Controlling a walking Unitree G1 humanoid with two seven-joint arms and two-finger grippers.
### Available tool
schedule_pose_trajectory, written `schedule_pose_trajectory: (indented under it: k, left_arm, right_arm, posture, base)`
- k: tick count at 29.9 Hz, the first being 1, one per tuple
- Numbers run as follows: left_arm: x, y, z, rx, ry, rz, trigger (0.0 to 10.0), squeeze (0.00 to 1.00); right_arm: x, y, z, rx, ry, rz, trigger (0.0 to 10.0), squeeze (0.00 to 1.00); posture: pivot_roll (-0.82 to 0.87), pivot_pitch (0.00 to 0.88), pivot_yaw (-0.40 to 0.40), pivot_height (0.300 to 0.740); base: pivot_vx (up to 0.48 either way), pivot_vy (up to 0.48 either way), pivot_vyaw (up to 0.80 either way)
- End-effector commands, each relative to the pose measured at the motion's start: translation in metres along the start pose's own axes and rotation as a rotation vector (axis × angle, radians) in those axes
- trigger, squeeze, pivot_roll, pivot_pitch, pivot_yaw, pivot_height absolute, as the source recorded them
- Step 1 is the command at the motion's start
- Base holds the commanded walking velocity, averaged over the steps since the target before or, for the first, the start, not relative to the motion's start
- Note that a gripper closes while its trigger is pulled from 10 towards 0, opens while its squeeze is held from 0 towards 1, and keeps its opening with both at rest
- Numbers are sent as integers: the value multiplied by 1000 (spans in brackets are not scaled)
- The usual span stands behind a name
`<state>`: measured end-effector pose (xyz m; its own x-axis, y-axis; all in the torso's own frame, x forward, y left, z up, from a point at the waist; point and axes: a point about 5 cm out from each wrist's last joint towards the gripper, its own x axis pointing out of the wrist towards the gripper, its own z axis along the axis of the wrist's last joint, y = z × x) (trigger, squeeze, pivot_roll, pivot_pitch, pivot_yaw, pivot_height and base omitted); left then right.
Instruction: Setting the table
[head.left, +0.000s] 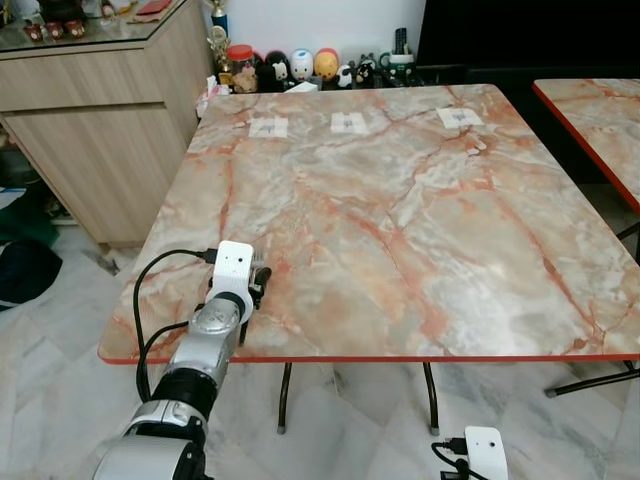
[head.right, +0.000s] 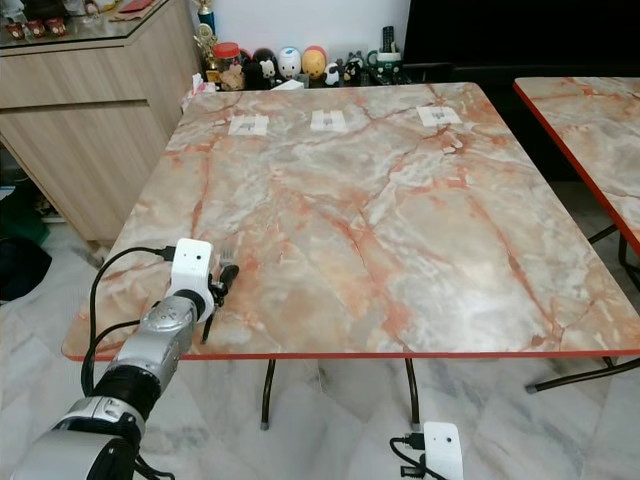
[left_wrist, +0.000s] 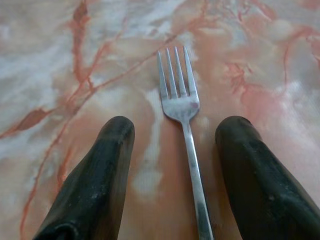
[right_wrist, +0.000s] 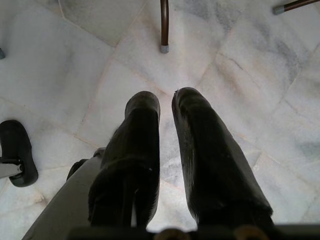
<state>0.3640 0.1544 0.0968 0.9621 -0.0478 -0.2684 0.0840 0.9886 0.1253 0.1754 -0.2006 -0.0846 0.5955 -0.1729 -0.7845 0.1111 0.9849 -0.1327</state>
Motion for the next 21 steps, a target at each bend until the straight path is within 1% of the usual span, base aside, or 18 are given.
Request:
schedule_pose_trajectory:
  k: [1, 3, 6, 12, 13, 14, 21]
  left_arm:
    - [1, 2, -2, 7, 31, 6, 10000, 0]
    - [1, 1, -3, 5, 41, 3, 10000, 0]
    - [1, 0, -10, 14, 96, -2, 10000, 0]
    - [0, -1, -18, 15, 145, -11, 10000, 0]
    - [0, -1, -20, 15, 160, -18, 4078, 0]
    - [0, -2, -21, 14, 165, -24, 0, 0]
    - [-2, -5, -25, 11, 184, -38, 0, 0]
  right_arm:
    - [0, 2, 0, 5, -9, -1, 10000, 0]
    - [0, 2, 0, 5, -9, -1, 10000, 0]
    - [0, 3, 1, 4, -11, 1, 10000, 0]
    - [0, 4, 1, 2, -14, 1, 10000, 0]
    - [0, 4, 0, 2, -14, 0, 10000, 0]
    - [0, 4, 0, 2, -14, 1, 10000, 0]
    - [-1, 4, 0, 0, -12, 1, 10000, 0]
  posture:
    - [-55, 64, 28, 732]
    - [-55, 64, 28, 732]
    - [-54, 64, 28, 732]
    - [-56, 68, 28, 732]
    - [-55, 68, 28, 732]
    - [-55, 68, 28, 732]
    - [-54, 71, 27, 732]
  base:
    - [0, 0, 0]
    - [0, 0, 0]
    - [0, 0, 0]
    - [0, 0, 0]
    - [0, 0, 0]
    - [0, 0, 0]
    - [0, 0, 0]
